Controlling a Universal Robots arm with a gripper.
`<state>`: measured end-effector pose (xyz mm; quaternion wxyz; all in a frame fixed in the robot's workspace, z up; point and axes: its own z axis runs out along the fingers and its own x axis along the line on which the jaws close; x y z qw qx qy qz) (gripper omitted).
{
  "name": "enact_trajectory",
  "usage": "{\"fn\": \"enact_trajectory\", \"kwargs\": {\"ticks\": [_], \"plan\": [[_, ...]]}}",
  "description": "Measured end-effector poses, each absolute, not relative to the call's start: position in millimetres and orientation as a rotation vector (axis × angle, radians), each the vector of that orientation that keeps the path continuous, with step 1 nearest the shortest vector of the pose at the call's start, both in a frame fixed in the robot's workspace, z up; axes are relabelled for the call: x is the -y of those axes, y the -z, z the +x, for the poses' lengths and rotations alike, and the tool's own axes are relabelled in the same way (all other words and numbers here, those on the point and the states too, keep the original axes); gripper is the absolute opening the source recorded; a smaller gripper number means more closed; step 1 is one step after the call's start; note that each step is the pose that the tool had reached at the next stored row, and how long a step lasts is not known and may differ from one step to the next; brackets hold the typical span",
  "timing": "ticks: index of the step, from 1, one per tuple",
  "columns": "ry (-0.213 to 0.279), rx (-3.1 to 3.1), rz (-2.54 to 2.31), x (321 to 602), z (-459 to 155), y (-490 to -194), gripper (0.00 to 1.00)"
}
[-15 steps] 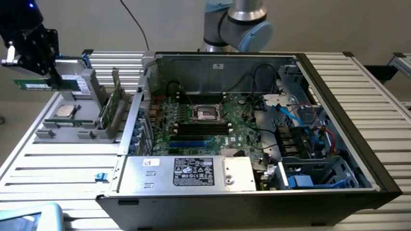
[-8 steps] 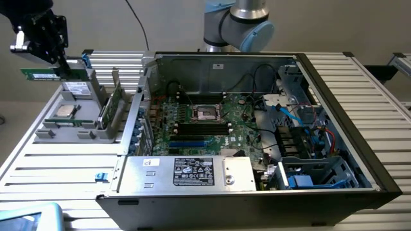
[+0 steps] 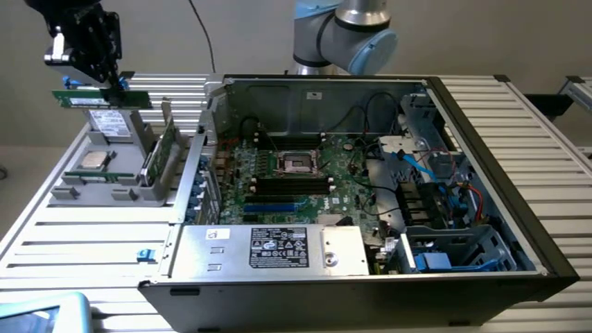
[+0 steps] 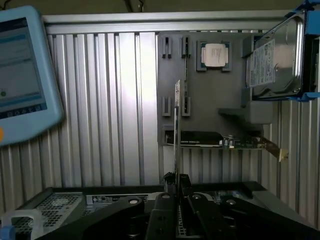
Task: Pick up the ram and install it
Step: 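Pick up the ram and move it above insertion slot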
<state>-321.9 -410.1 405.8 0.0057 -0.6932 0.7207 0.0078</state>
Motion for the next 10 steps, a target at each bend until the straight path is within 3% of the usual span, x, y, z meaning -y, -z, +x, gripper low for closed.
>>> {"fn": "enact_trajectory", "kwargs": {"ticks": [10], "plan": [[-0.036,-2.251,-2.165,411,-277,-419,0.15]]}}
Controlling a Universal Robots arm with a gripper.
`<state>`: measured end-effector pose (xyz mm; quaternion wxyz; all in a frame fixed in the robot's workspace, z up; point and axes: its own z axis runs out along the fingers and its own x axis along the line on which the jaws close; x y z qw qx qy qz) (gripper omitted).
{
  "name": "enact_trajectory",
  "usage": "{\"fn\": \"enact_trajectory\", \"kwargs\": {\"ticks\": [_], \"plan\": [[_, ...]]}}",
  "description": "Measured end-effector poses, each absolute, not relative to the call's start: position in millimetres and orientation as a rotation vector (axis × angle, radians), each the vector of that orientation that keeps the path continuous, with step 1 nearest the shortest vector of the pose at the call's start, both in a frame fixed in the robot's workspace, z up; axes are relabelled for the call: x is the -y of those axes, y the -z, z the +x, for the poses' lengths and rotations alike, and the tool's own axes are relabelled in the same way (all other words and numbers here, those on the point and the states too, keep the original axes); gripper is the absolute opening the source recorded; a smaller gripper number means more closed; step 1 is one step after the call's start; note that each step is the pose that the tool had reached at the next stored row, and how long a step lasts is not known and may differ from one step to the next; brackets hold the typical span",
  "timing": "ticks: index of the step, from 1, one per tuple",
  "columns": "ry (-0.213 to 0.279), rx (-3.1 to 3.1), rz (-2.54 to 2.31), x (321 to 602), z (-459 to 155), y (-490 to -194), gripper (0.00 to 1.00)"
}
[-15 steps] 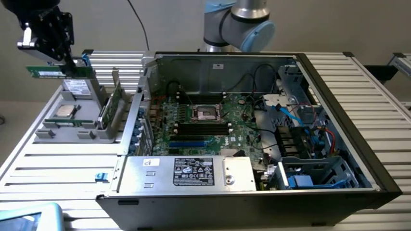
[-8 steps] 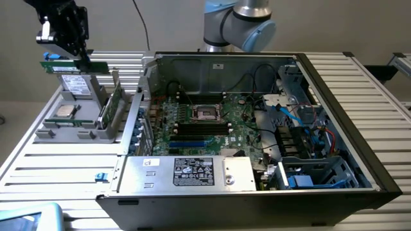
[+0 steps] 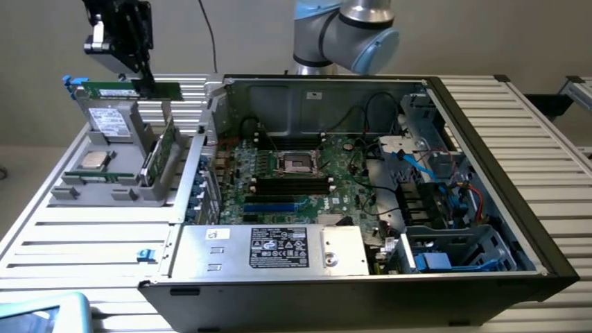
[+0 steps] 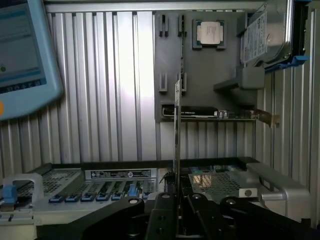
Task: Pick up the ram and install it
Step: 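Pick up the ram and move it above insertion slot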
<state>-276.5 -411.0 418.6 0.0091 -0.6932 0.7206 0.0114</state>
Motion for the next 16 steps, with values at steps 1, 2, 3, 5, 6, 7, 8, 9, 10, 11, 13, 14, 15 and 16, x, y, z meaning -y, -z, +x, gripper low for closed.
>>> {"fn": "enact_trajectory", "kwargs": {"ticks": [1,2,3,5,6,7,8,9,10,11,13,14,15,16], "plan": [[-0.036,-2.251,-2.165,411,-272,-419,0.15],[-0.037,-2.251,-2.165,411,-267,-420,0.15],[-0.037,-2.251,-2.165,411,-263,-421,0.15],[-0.038,-2.250,-2.165,412,-254,-422,0.15],[-0.039,-2.251,-2.165,412,-249,-422,0.15],[-0.040,-2.251,-2.165,412,-245,-422,0.15],[-0.041,-2.251,-2.166,412,-240,-422,0.15],[-0.042,-2.252,-2.166,412,-236,-422,0.15],[-0.044,-2.252,-2.167,412,-232,-422,0.15],[-0.045,-2.253,-2.167,412,-228,-422,0.15],[-0.047,-2.254,-2.168,412,-218,-422,0.15],[-0.048,-2.254,-2.169,412,-214,-422,0.15],[-0.049,-2.254,-2.170,412,-210,-422,0.15],[-0.050,-2.254,-2.170,412,-205,-422,0.15]]}}
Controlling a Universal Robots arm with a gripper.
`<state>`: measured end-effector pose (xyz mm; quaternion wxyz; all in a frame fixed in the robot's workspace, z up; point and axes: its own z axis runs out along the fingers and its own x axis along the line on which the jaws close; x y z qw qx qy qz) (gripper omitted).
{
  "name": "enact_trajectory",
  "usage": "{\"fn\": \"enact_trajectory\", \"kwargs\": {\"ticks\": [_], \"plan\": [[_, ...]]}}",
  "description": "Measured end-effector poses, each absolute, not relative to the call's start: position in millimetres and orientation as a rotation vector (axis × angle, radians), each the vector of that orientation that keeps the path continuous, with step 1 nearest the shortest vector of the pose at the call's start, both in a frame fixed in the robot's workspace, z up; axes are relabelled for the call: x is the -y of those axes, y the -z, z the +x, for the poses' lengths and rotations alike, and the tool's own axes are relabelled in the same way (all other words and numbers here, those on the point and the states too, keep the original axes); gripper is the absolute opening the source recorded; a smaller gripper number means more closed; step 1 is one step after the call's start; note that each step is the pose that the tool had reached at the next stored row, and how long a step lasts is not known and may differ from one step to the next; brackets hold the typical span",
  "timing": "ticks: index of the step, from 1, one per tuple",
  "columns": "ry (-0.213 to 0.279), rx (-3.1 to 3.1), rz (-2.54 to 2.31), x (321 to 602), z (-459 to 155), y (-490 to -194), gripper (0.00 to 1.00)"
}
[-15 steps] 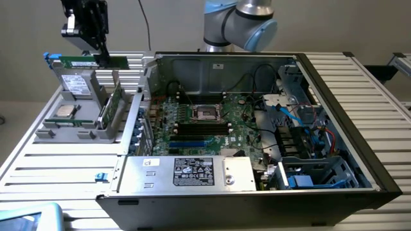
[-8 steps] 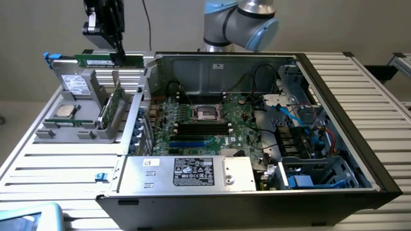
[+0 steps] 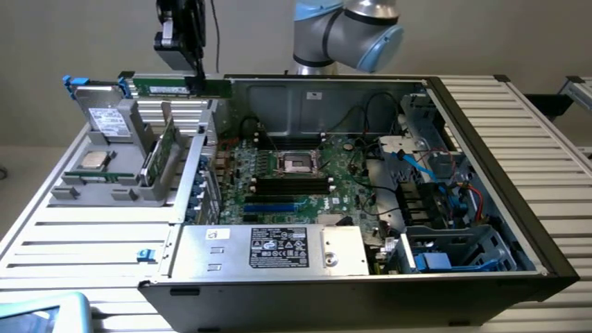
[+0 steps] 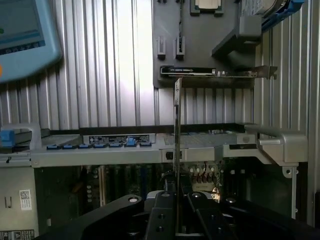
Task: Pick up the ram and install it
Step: 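Pick up the ram and move it above insertion slot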
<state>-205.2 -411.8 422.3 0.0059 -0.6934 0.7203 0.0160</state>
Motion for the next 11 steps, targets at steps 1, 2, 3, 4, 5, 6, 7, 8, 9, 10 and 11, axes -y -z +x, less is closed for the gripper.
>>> {"fn": "enact_trajectory", "kwargs": {"ticks": [1,2,3,4,5,6,7,8,9,10,11], "plan": [[-0.051,-2.255,-2.171,412,-201,-422,0.15],[-0.052,-2.255,-2.171,412,-196,-422,0.15],[-0.053,-2.256,-2.172,412,-192,-422,0.15],[-0.053,-2.256,-2.172,412,-187,-422,0.15],[-0.054,-2.256,-2.172,412,-182,-422,0.15],[-0.054,-2.256,-2.172,412,-178,-422,0.15],[-0.054,-2.256,-2.172,412,-173,-422,0.15],[-0.054,-2.256,-2.172,412,-169,-422,0.15],[-0.054,-2.256,-2.172,412,-164,-422,0.15],[-0.054,-2.256,-2.172,412,-160,-422,0.15],[-0.054,-2.256,-2.172,412,-155,-422,0.15]]}}
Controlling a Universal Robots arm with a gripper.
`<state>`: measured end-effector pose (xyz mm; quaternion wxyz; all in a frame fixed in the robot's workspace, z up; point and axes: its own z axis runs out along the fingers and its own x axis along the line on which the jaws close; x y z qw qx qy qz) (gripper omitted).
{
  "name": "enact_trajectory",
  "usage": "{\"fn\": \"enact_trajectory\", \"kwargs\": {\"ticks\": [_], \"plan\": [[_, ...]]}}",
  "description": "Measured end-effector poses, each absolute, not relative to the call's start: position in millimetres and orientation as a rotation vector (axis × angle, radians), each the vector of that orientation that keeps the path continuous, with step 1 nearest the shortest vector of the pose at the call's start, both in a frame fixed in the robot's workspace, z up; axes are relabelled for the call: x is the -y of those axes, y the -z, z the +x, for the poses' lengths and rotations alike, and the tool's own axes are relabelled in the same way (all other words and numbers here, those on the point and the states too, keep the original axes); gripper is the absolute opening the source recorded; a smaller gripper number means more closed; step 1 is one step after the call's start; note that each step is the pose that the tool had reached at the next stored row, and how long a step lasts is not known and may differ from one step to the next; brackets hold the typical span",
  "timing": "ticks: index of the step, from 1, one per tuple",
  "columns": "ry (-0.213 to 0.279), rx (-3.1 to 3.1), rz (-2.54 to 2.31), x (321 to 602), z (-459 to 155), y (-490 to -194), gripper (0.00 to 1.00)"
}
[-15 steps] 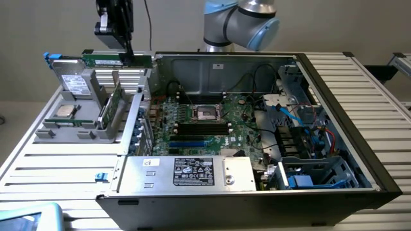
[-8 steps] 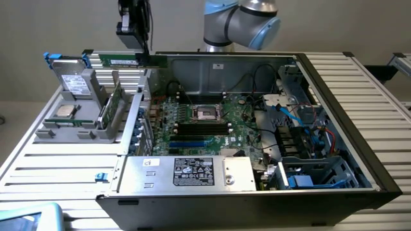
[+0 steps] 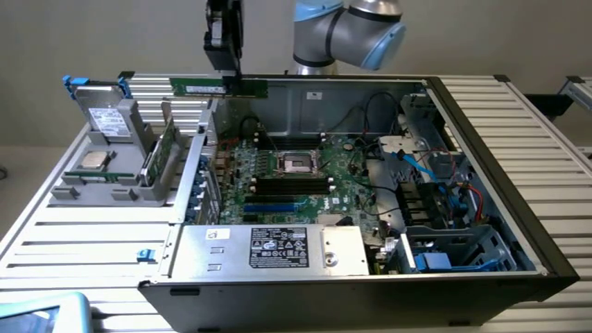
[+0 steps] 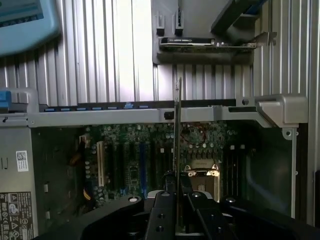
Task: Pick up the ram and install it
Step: 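Pick up the ram and move it above insertion slot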
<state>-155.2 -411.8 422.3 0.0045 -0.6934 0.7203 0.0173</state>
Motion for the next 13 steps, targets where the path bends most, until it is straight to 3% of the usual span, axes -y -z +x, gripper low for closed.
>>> {"fn": "enact_trajectory", "kwargs": {"ticks": [13], "plan": [[-0.045,-2.261,-2.176,411,-96,-420,0.15]]}}
